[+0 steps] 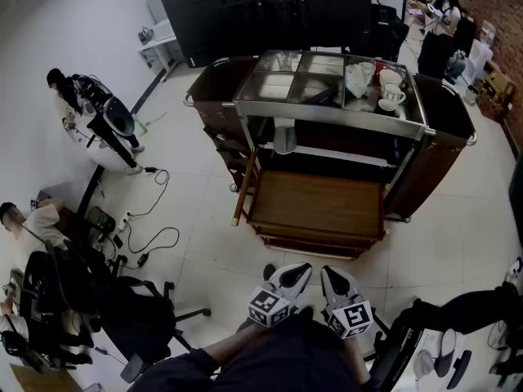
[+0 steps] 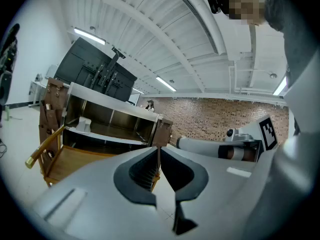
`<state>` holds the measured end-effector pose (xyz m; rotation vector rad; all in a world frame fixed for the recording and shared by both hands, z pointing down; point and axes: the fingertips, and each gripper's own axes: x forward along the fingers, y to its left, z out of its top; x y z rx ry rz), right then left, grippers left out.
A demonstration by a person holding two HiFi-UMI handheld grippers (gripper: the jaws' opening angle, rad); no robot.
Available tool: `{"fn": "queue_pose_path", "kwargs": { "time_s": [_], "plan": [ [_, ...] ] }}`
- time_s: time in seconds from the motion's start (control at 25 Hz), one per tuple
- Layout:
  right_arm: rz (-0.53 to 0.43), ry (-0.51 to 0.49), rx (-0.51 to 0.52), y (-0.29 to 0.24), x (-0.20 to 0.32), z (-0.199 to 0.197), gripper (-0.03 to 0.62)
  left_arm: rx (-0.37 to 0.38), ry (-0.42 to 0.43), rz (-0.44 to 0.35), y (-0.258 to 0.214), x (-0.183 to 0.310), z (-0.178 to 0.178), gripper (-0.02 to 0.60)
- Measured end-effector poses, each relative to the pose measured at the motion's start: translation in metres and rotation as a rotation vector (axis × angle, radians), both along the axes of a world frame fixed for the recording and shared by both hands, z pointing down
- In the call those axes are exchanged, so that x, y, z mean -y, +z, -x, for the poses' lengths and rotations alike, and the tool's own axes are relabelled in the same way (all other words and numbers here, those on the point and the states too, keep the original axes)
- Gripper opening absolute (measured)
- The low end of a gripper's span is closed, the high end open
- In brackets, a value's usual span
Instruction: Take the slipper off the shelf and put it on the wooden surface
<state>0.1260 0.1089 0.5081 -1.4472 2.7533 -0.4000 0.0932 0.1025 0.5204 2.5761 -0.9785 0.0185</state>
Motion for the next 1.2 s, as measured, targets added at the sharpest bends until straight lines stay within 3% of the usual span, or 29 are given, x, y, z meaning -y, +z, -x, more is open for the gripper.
{"fn": "queue_pose_path", "kwargs": {
  "time_s": [0.28,0.52,0.8,1.0,1.2],
  "plan": [
    [0.002,-0.024,0.015,0.002,0.018,0.012,0.000,-0.001,-0.031,-0.013,-0.002,0.014,0.015,0.025],
    [-0.025,-0.094,-0.022,-0.001,0.066,0.025,0.000,-0.006,-0.120,-0.043,-0.020,0.056,0.036,0.025],
    [-0.010,-0.135,-0.055,0.012,0.162,0.045,0.000,0.026,-0.206,-0.079,-0.014,0.135,0.066,0.032],
    [0.017,-0.147,-0.105,0.040,0.250,0.064,0.001,0.006,-0.229,-0.073,0.000,0.198,0.081,0.072],
    [0.090,-0.143,-0.187,0.079,0.352,0.088,0.042,-0.034,-0.242,-0.032,0.018,0.248,0.100,0.075]
  ]
}}
